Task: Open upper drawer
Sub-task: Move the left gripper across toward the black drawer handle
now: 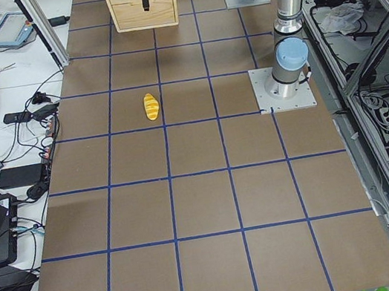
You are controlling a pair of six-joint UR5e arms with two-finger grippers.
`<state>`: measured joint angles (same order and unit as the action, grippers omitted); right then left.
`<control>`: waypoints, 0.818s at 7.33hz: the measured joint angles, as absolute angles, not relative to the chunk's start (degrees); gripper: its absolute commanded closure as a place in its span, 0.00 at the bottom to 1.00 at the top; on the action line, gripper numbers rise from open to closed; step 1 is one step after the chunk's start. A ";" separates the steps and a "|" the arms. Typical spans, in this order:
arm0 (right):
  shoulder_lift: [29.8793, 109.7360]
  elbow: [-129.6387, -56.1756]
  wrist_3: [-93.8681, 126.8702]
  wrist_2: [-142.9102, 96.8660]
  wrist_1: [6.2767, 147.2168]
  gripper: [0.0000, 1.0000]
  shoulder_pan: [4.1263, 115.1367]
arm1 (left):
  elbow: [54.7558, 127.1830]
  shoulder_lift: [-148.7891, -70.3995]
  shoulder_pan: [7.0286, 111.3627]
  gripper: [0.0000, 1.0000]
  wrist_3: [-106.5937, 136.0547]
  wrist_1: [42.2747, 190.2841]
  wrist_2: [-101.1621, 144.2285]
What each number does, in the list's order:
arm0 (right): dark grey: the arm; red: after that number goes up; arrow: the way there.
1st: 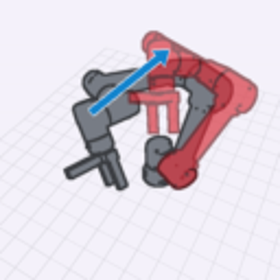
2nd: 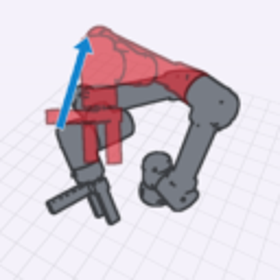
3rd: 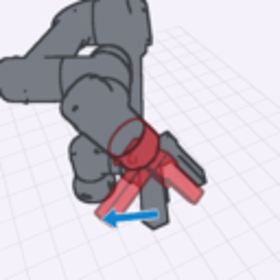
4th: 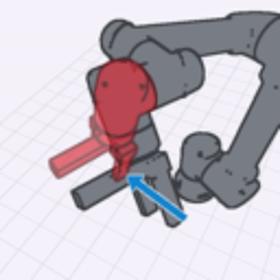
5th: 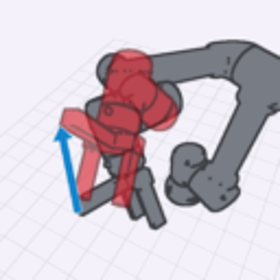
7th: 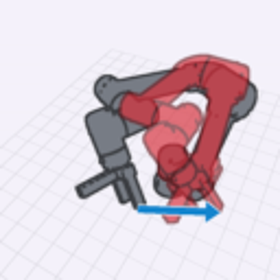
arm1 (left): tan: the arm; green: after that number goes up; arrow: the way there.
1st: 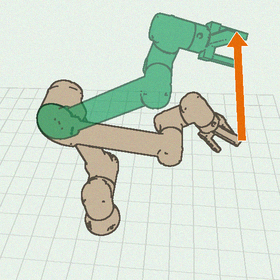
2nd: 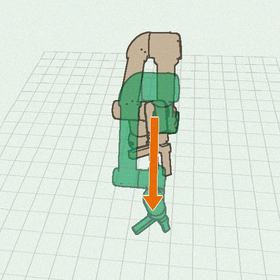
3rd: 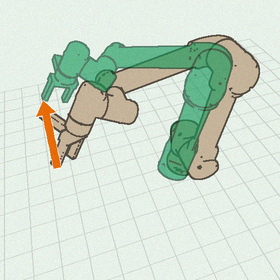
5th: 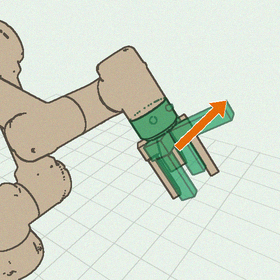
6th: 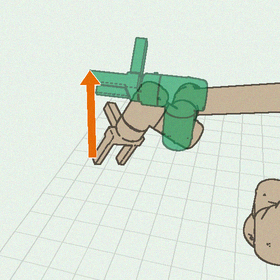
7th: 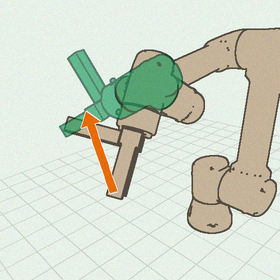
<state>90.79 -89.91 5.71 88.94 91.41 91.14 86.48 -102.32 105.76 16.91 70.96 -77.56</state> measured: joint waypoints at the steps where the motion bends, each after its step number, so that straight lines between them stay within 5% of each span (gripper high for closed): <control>1: 90.79 -89.91 5.71 88.93 91.41 0.00 91.14 | 86.36 -103.62 106.71 0.00 18.76 68.53 -76.87; 6: 90.79 -89.91 5.71 88.87 91.41 0.00 91.14 | 82.15 -109.22 110.96 0.00 28.13 65.50 -75.25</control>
<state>90.79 -89.91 5.71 88.87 91.41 91.14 82.15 -109.22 110.96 28.13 65.50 -75.25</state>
